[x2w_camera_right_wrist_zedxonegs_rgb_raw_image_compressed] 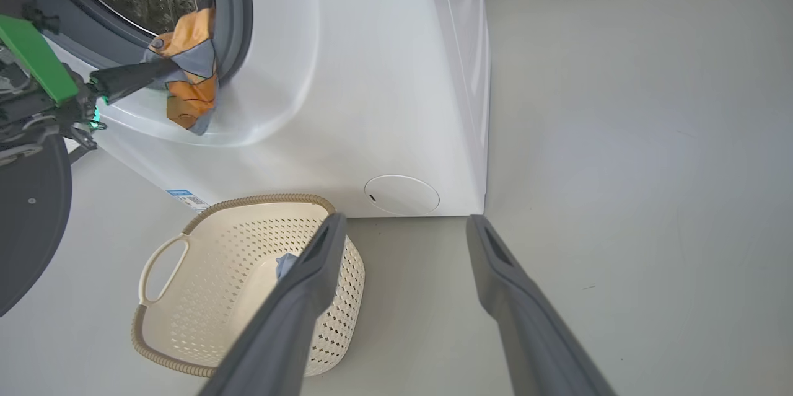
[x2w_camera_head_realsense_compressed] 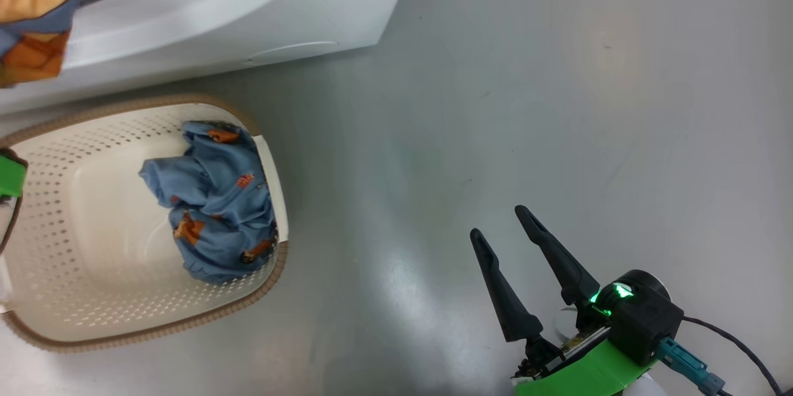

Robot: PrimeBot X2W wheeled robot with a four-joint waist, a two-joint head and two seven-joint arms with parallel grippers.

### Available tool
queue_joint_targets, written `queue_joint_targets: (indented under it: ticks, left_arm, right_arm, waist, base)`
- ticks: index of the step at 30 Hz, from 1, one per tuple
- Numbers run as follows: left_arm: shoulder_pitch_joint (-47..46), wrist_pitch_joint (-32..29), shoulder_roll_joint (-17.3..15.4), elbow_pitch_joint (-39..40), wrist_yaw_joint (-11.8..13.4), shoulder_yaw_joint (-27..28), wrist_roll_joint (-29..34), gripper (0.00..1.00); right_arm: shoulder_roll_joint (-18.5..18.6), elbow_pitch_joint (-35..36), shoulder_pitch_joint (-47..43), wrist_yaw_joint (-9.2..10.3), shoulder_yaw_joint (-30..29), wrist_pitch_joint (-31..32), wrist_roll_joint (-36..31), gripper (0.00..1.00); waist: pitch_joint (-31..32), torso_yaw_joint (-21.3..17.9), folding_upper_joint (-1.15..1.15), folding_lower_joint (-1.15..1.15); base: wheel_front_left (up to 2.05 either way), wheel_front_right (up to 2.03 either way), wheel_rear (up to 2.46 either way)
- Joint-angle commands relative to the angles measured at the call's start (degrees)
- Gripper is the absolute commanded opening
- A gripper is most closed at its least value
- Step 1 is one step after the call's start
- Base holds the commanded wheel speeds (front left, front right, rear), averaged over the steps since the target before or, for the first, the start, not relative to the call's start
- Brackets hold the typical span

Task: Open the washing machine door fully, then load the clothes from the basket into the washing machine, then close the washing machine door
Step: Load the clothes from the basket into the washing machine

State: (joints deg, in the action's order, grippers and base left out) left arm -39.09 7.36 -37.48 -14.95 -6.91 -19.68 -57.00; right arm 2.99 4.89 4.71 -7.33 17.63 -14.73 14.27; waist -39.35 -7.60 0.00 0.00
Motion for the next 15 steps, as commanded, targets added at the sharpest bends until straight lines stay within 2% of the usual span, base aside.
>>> queue_joint_targets:
  ticks: [1, 8, 15]
  left_arm:
    - [-0.24, 1.37, -4.01, 2.41, -0.29, 2.38, 1.46, 0.00]
    - [-3.00, 3.10, -5.75, 7.97, 0.05, 3.14, 4.08, 0.00]
    - [-8.63, 0.66, -7.56, 11.06, 1.43, 2.65, 6.99, 0.00]
  right_arm:
    - [-0.12, 0.73, -0.99, -0.16, 1.32, -0.27, 0.19, 1.00]
    - [-0.12, 0.08, -0.41, -0.16, 1.69, -0.27, 0.30, 1.00]
    - [-0.12, 0.33, -0.53, -0.16, 2.89, -0.27, 0.78, 1.00]
  waist:
    - [0.55, 0.76, 0.00, 0.00]
    - [0.42, 0.97, 0.00, 0.00]
    - [-0.88, -0.98, 0.00, 0.00]
  base:
    - [0.00, 0.00, 0.00]
    - [0.00, 0.00, 0.00]
    - [0.00, 0.00, 0.00]
